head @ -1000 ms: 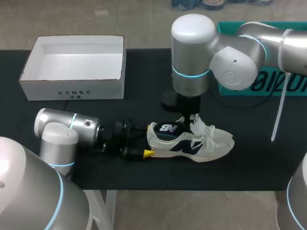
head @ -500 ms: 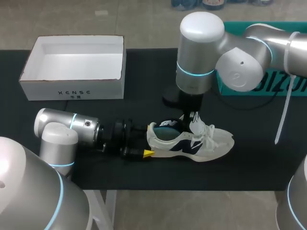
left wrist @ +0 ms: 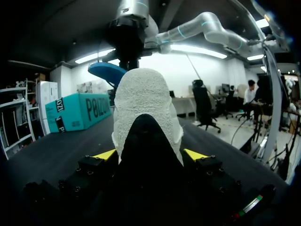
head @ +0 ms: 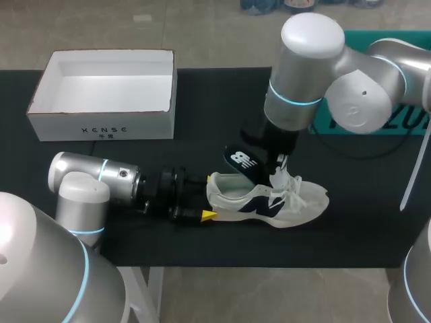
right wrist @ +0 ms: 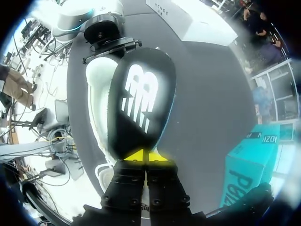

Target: Take the shoe out of the shoebox, open the shoe tongue, remove and reinsert the insole, then place the shoe into the shoebox

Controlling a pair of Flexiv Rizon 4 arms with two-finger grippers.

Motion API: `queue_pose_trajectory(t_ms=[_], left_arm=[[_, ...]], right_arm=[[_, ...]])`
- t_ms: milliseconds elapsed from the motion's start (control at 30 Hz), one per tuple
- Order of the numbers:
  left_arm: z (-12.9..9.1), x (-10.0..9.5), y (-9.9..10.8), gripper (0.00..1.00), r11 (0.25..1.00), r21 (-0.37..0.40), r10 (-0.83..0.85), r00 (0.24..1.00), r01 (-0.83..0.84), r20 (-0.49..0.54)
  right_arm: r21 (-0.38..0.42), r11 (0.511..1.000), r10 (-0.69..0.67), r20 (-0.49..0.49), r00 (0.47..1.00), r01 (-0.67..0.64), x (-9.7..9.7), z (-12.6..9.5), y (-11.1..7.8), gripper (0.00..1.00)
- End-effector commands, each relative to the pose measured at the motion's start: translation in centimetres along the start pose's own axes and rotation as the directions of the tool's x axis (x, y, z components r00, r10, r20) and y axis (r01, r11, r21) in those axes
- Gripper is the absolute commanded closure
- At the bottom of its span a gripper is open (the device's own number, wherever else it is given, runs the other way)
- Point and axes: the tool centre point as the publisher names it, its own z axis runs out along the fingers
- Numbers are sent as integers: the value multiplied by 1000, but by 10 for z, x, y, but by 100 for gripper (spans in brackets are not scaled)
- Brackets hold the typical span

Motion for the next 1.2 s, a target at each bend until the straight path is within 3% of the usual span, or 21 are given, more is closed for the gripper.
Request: queue_pose_trajectory(t_ms=[33, 367, 600, 900, 1200], left_arm=[[1, 1, 3, 100, 1000, -1, 0, 1000, 0, 2], [1, 1, 3, 100, 1000, -1, 0, 1000, 0, 2], [1, 1, 3, 100, 1000, -1, 0, 1000, 0, 2], [1, 1, 3, 100, 1000, -1, 0, 1000, 0, 2], [1, 1, 3, 100, 1000, -1, 0, 1000, 0, 2]], right_arm=[[-29, 999, -20, 0, 1000, 20, 4, -2, 6, 100], [-38, 994, -102, -35, 994, 101, 14, 18, 56, 100], [-58, 990, -127, -46, 991, 125, 16, 21, 78, 100], [-88, 988, -124, -3, 992, 124, 1, -6, 91, 100], [-133, 988, -69, 108, 992, 83, -24, -66, 87, 100]])
